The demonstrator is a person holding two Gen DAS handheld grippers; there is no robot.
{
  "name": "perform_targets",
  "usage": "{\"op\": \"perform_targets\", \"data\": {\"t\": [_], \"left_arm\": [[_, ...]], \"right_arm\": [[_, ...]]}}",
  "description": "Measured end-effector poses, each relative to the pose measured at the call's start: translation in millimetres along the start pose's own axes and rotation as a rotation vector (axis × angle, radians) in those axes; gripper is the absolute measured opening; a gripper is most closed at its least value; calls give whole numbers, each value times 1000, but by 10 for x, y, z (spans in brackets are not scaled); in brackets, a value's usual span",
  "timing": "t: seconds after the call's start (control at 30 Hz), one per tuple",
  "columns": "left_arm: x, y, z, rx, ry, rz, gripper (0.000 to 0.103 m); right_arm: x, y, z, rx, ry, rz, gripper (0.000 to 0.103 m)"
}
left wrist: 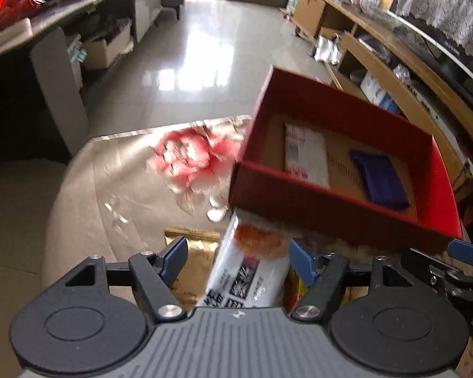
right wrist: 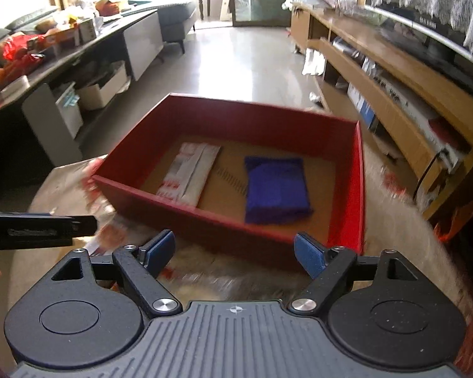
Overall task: Organize snacks
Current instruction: 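Grasp the silver noodle-snack bag with the left gripper while the right grasps the wrapped bun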
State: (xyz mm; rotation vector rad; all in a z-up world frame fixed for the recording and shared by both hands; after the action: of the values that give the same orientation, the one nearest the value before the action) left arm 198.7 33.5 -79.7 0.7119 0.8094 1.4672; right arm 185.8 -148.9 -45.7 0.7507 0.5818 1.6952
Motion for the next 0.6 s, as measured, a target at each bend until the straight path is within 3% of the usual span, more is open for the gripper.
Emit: {"op": "perform_targets", "data": {"t": [0.23,0.43,0.6], "left_arm": [[-126,-183,-80,53,-47,5,77],[-126,-326,-173,83,-65,54,77],[-155,-233,-236,103,-57,47,57]], "right_arm": [[43,32,-213,39,-39,8,88],[15,-17,-261,62,-44,2,88],[27,-23,-272,71,-42,20,88]]}}
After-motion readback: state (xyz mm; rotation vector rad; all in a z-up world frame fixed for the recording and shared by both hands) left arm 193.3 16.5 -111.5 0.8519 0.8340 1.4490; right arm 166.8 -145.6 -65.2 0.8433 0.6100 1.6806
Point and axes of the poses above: each gripper's, at about its wrist camera, not at the fingertips, and y roughly against the way its jaws point, x to its left, z to its top, the point moved 7 cm from there along -y, roughly the way its jaws point, and after that the axes turned 7 degrees about z, right-handed, at the moved point
